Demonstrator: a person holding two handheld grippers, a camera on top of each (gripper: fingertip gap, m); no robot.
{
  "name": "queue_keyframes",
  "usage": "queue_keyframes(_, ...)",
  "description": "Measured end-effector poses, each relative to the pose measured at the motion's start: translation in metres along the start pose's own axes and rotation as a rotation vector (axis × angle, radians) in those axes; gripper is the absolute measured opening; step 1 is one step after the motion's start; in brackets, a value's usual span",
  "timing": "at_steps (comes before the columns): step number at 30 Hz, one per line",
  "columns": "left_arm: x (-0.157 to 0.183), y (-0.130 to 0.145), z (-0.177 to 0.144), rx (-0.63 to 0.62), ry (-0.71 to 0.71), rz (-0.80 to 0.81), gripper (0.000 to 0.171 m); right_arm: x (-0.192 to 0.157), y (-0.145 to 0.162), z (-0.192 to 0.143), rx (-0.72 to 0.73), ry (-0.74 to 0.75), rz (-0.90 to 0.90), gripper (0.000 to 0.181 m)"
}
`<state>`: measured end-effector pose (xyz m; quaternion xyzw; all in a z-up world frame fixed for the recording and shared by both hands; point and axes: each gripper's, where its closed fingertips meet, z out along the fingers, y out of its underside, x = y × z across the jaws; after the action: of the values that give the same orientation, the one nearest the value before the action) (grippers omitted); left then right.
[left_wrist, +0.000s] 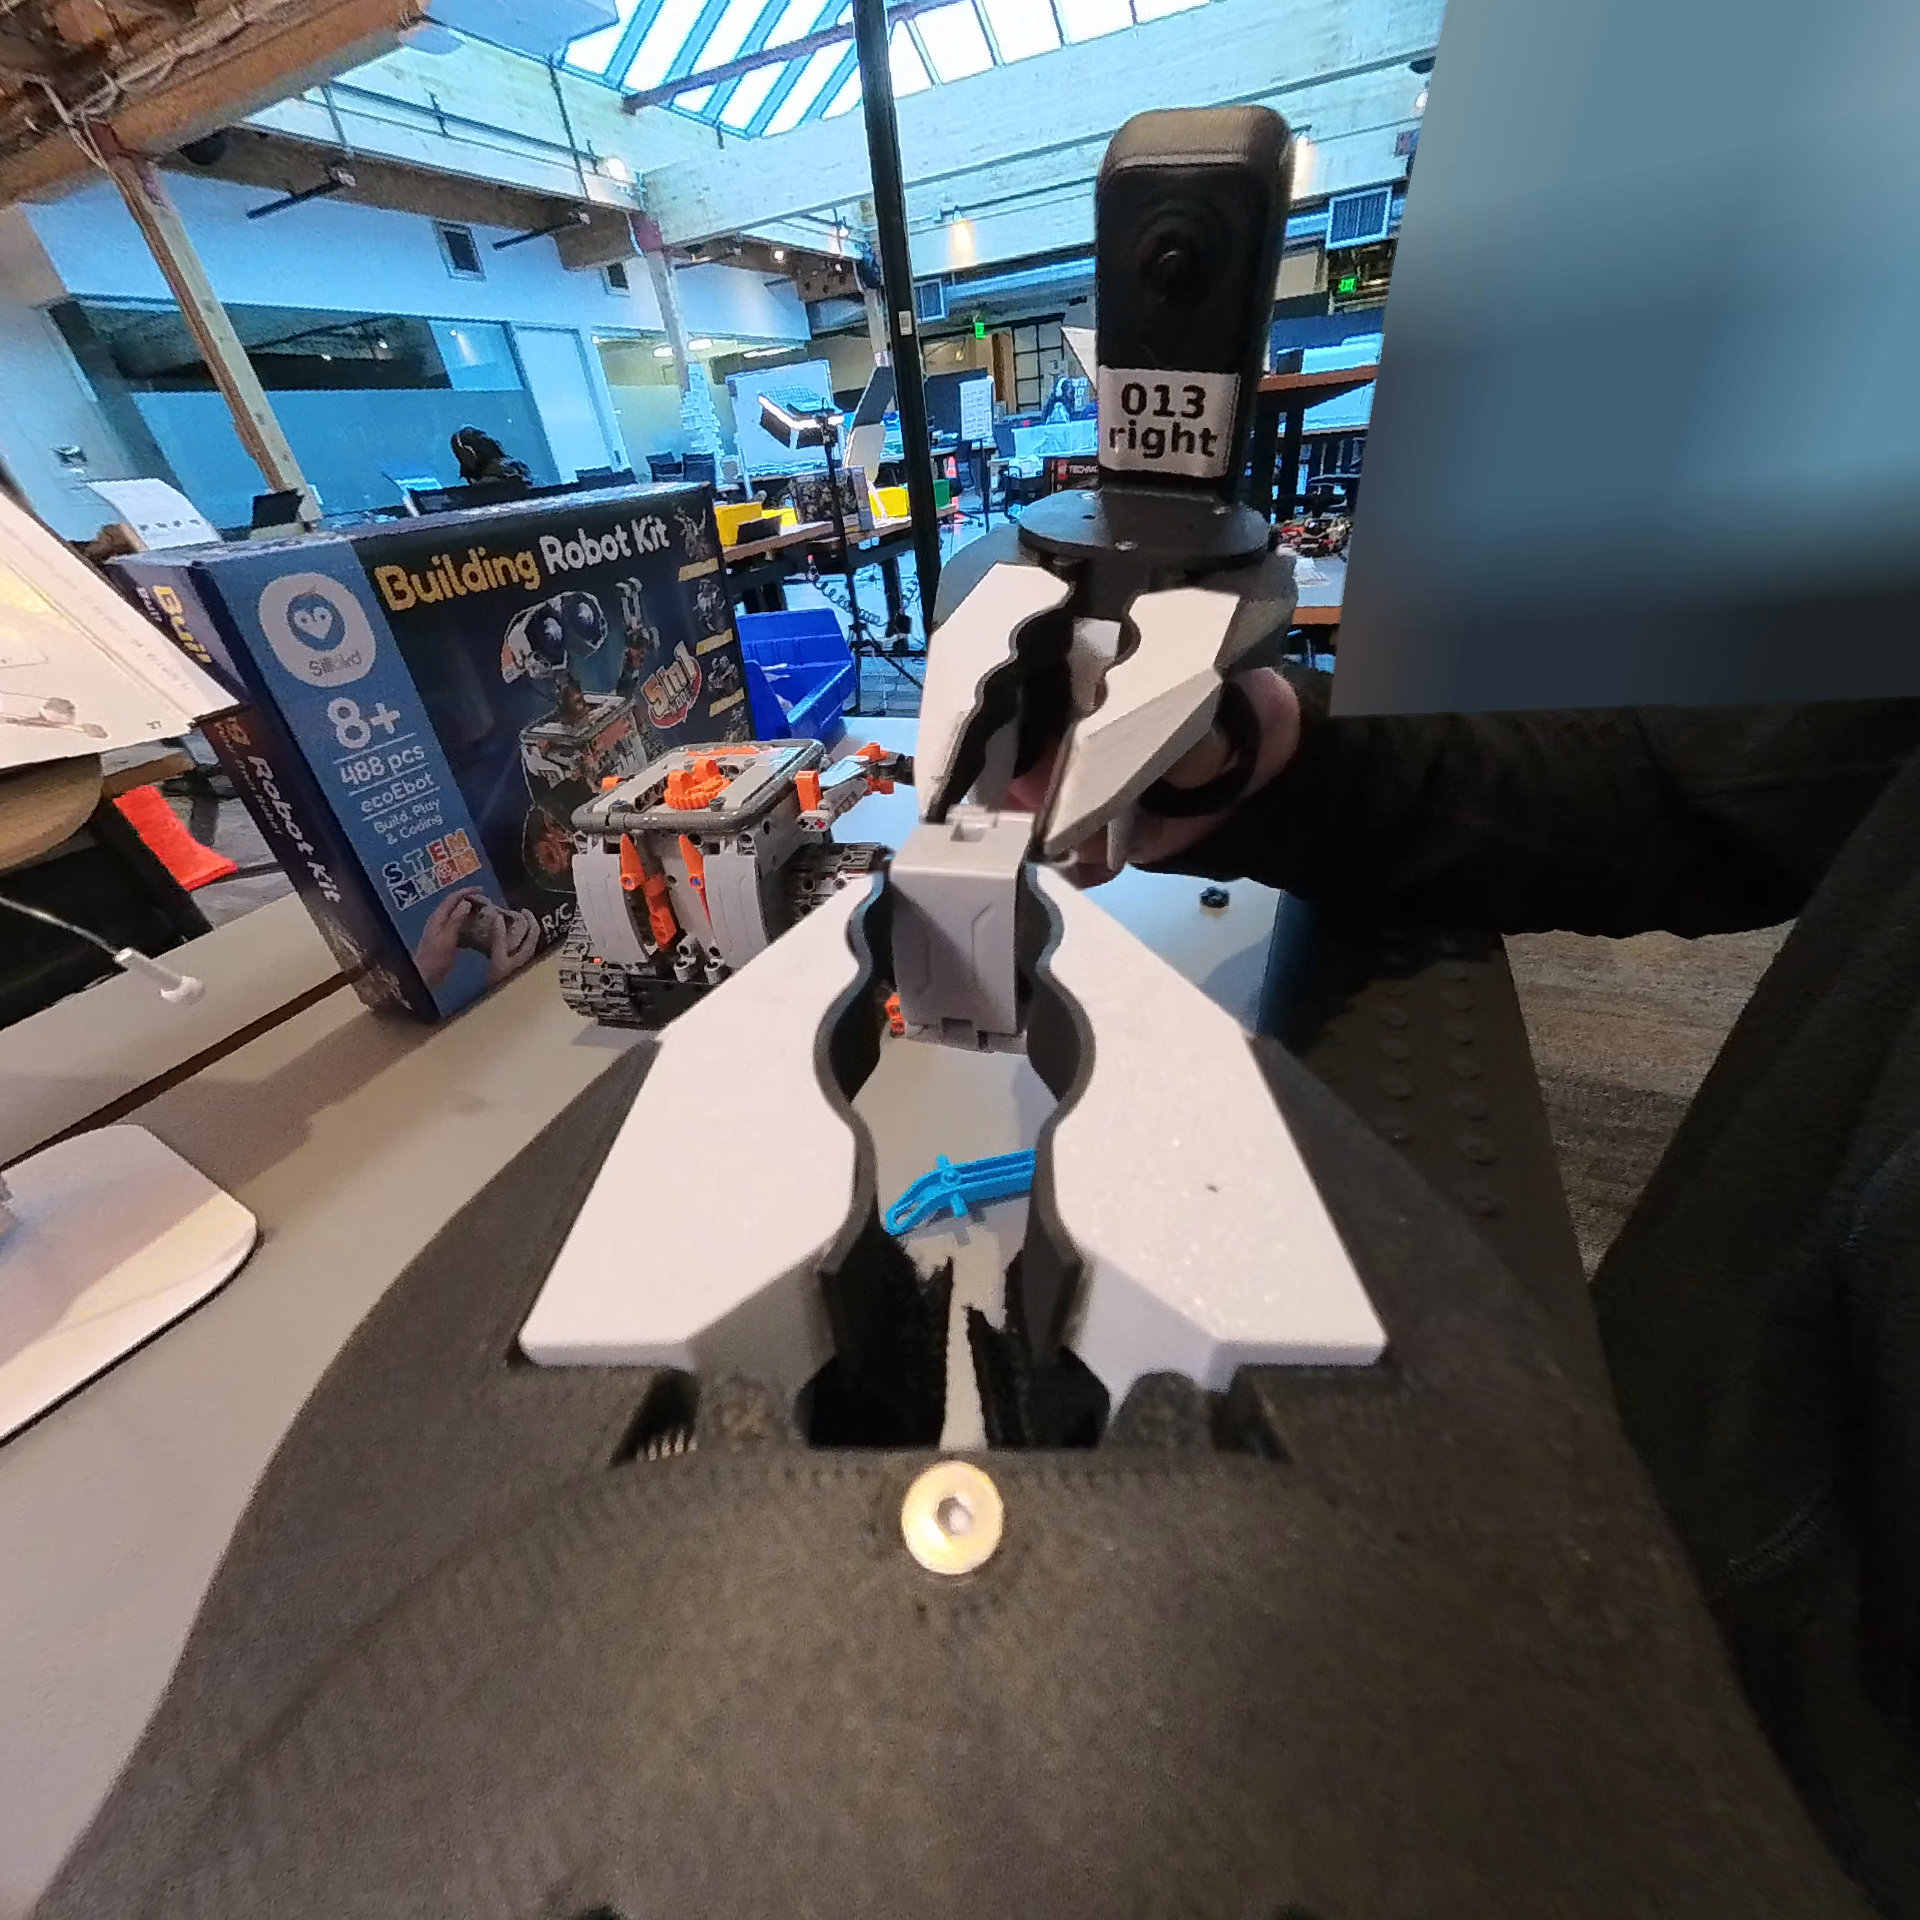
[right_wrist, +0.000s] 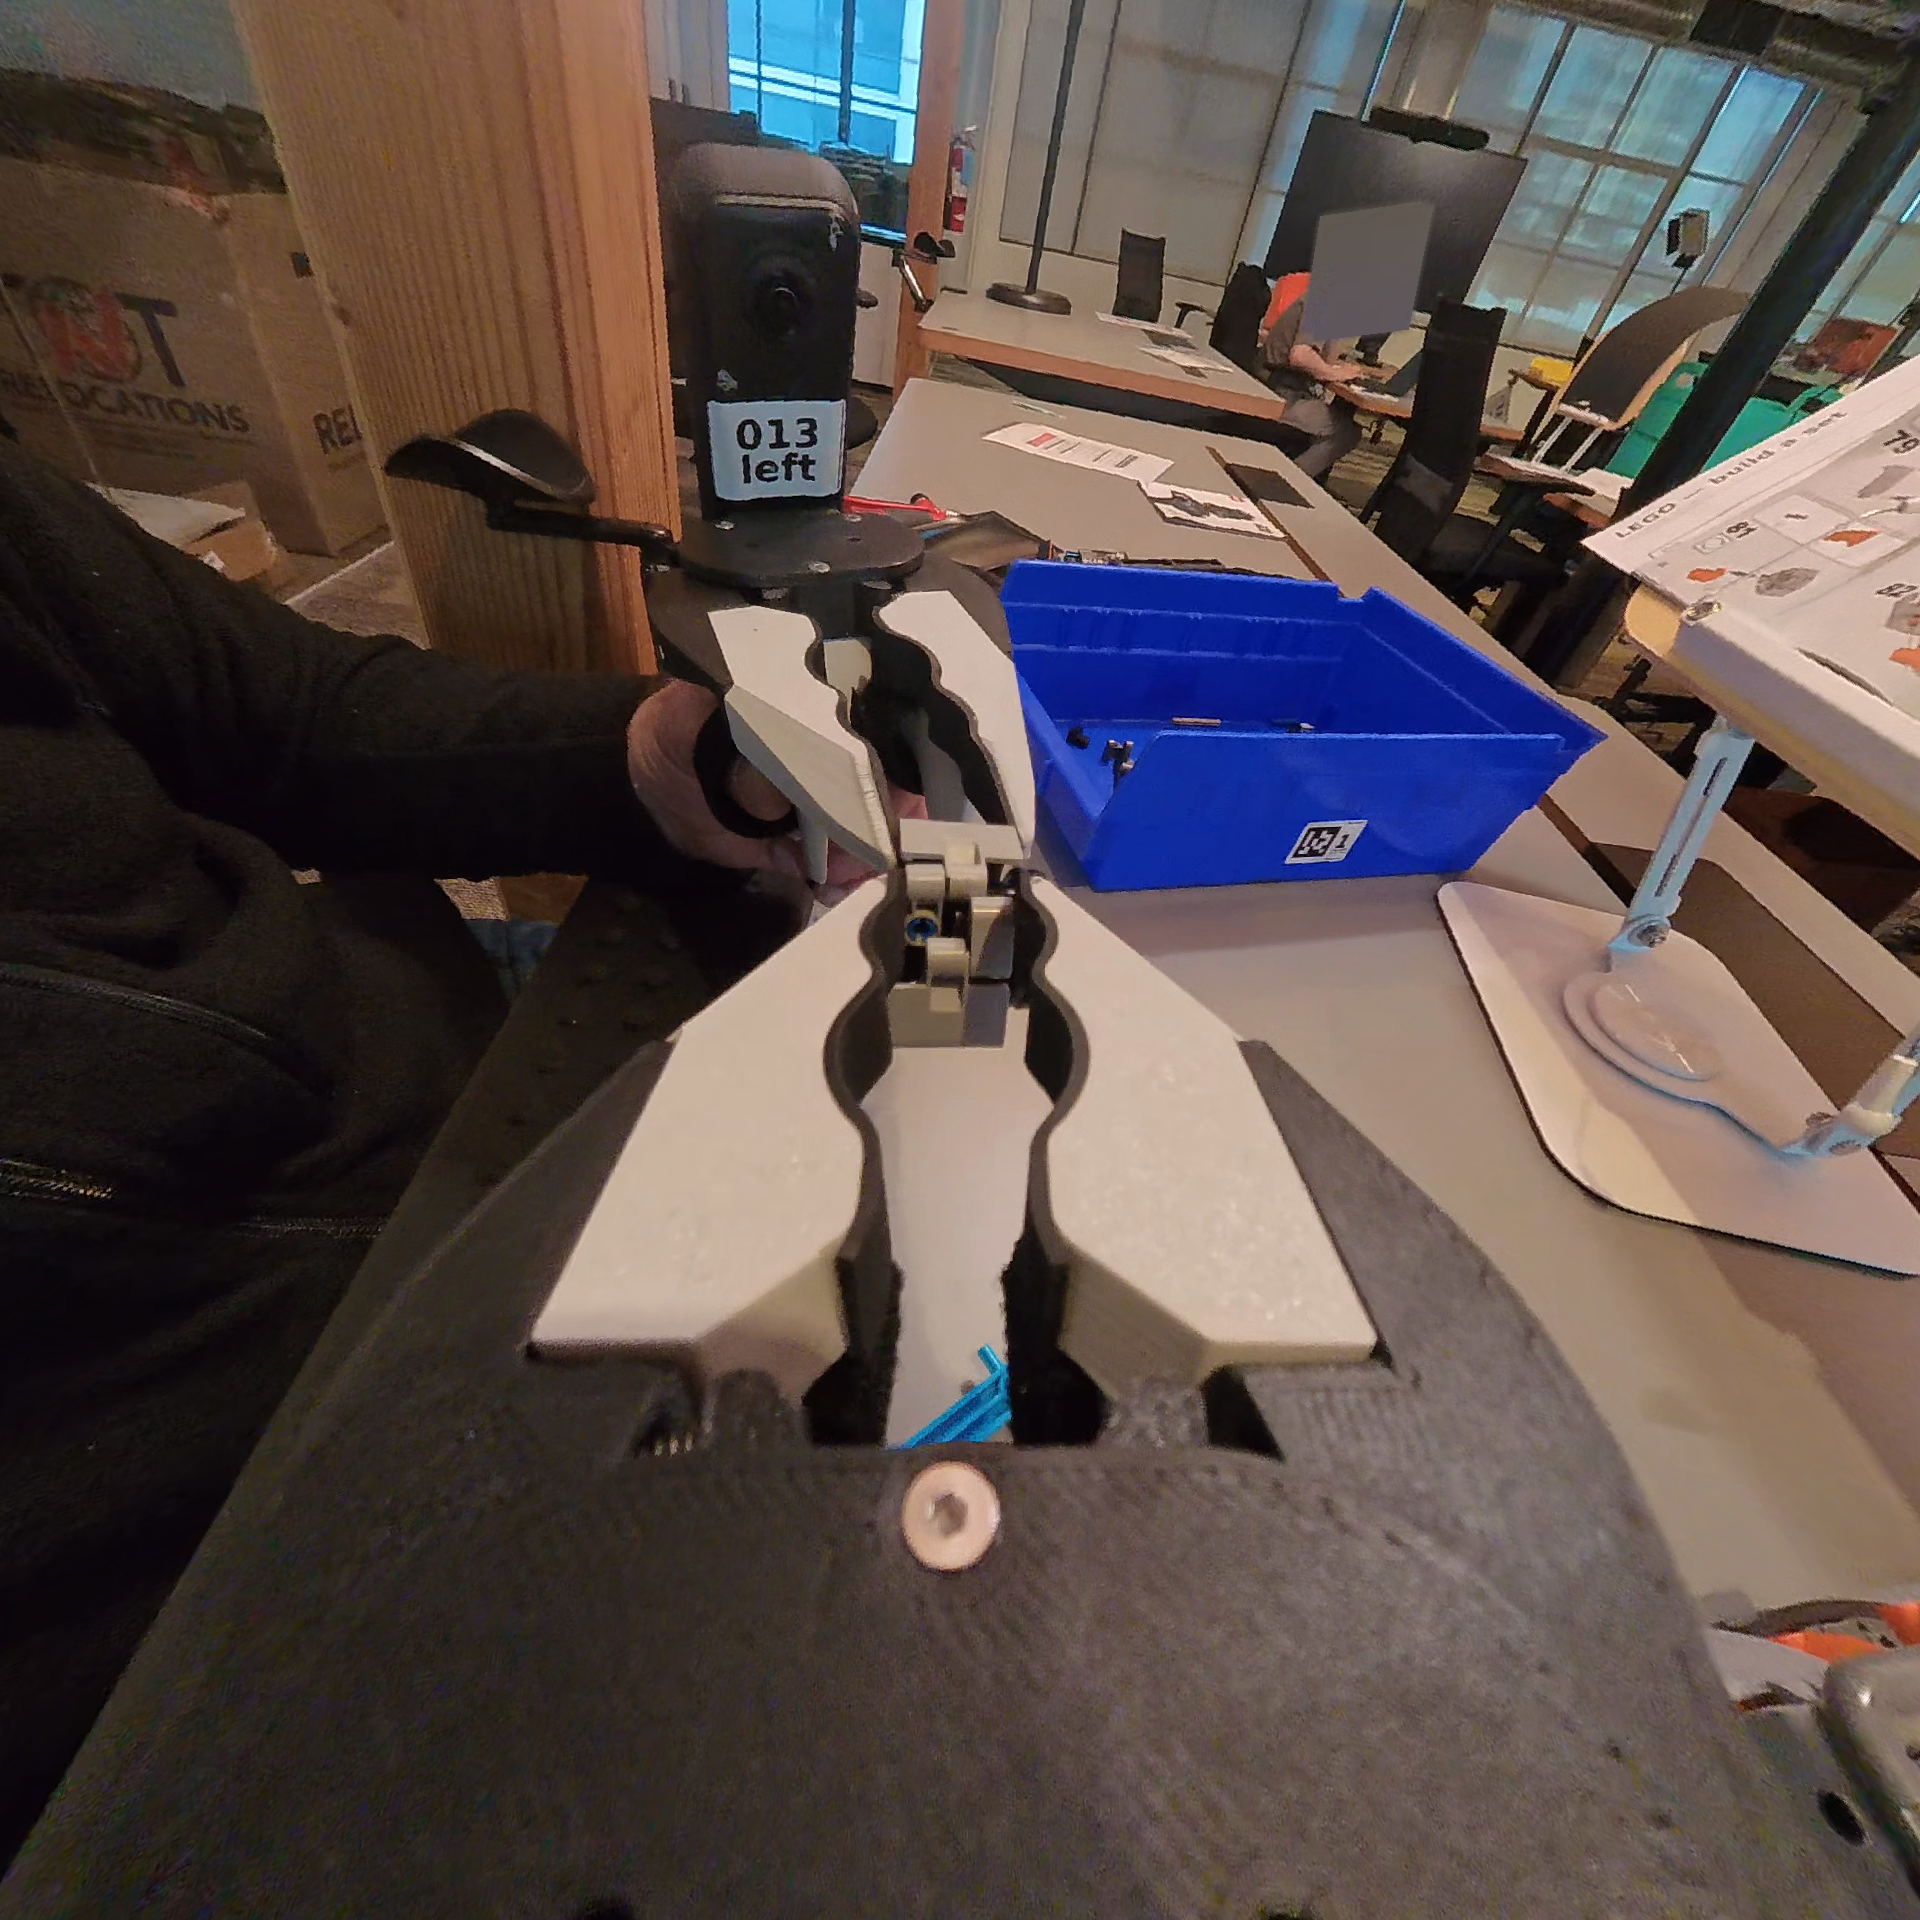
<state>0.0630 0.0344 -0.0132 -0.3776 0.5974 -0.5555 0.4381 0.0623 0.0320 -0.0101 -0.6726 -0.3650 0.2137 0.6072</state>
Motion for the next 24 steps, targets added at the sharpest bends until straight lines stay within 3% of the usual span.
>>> queue_keyframes(7,-0.002,0.004,0.000,-0.035,-0.022,0.022,0.021,0.002,0.004,0.002,-0.013,0.001,0.016,0.016)
queue_keyframes(15,-0.012,0.012,0.004,-0.094,0.005,-0.106,0.021,0.013,0.013,0.004,0.011,-0.030,0.157,0.021)
queue_keyframes(19,-0.016,0.008,0.000,-0.058,0.021,-0.150,0.021,0.019,0.010,0.001,0.032,-0.015,0.185,0.039)
queue_keyframes(24,-0.021,-0.001,-0.008,0.045,0.088,-0.255,0.021,0.015,0.013,0.001,0.015,-0.052,0.194,0.035)
